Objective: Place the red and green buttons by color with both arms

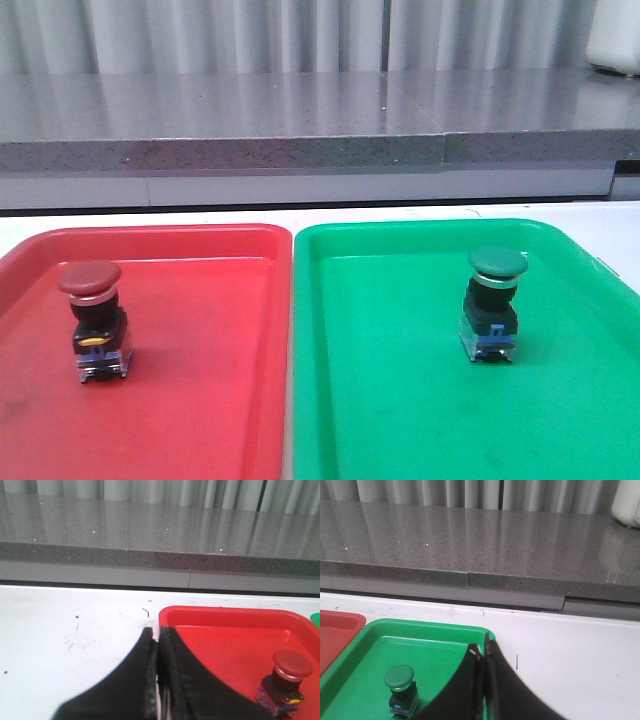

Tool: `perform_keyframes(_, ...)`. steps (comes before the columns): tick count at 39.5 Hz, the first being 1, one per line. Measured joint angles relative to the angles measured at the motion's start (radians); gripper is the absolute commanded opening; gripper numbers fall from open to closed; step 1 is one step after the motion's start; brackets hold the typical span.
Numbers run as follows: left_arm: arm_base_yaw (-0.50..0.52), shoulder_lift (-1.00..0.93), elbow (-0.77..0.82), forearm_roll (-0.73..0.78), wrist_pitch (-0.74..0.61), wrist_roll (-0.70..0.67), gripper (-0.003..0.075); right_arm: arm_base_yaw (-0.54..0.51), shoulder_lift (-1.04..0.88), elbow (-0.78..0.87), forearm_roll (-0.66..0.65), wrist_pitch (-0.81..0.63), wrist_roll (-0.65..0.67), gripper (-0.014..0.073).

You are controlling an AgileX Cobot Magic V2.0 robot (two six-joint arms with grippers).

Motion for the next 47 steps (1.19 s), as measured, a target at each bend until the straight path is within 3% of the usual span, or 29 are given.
perform_keyframes(11, 0.000, 0.000, 0.000, 0.002, -0.085, 0.000, -0.0020, 0.000, 0.000, 0.001, 0.000, 0.000, 0.000, -0.0125)
perform_keyframes(40, 0.000, 0.000, 0.000, 0.002, -0.087, 0.000, -0.0020, 0.000, 0.000, 0.015, -0.001, -0.011, -0.007, -0.0125)
perform_keyframes(47, 0.000, 0.000, 0.000, 0.002, -0.087, 0.000, -0.0020, -0.018, 0.000, 0.119, 0.063, -0.121, -0.128, -0.0125)
